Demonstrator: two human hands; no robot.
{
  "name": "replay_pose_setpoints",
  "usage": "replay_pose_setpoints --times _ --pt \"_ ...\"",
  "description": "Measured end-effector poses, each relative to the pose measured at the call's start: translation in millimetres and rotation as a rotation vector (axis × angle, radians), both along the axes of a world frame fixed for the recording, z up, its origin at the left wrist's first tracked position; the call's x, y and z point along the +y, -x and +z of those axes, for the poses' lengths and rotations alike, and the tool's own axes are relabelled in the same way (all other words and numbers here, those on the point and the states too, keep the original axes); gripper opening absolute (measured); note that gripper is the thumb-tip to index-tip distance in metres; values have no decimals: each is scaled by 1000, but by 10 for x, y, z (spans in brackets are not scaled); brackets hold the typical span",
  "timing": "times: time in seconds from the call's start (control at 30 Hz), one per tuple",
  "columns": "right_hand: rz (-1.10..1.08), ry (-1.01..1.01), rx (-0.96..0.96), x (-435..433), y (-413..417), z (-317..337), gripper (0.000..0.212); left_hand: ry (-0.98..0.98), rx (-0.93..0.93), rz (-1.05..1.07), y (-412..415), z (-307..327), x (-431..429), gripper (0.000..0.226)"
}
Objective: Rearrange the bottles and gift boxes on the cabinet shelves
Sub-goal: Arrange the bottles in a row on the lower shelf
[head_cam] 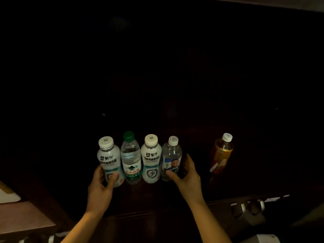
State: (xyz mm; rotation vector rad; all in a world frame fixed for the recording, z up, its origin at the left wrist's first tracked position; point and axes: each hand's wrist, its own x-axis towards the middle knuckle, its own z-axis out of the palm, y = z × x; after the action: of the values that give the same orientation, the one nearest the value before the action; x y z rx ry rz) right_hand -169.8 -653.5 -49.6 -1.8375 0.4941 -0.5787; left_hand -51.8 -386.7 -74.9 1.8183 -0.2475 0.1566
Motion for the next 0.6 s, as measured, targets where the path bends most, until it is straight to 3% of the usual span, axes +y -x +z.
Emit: replay_pose_setpoints --times 0.07,0.17,0.23,0.33,0.47,0.6 --pt "-77 -7 3 -174 163 16 97 -5 -12 6 -13 -17 -3 65" --pt "-224 25 25 -492 454 14 51 3 -24 8 -13 -22 -15 55" --pt "-363 44 -4 -698 621 13 43 -2 -28 15 -23 -25 -11 48" --pt "-515 123 -17 -998 747 22 51 -19 -19 19 -44 -64 7 51" --pt "-384 79 121 -1336 667 71 97 -28 -9 18 -78 -112 16 61" --pt "-217 50 103 -1429 538 110 95 -35 -5 17 -63 -67 16 63"
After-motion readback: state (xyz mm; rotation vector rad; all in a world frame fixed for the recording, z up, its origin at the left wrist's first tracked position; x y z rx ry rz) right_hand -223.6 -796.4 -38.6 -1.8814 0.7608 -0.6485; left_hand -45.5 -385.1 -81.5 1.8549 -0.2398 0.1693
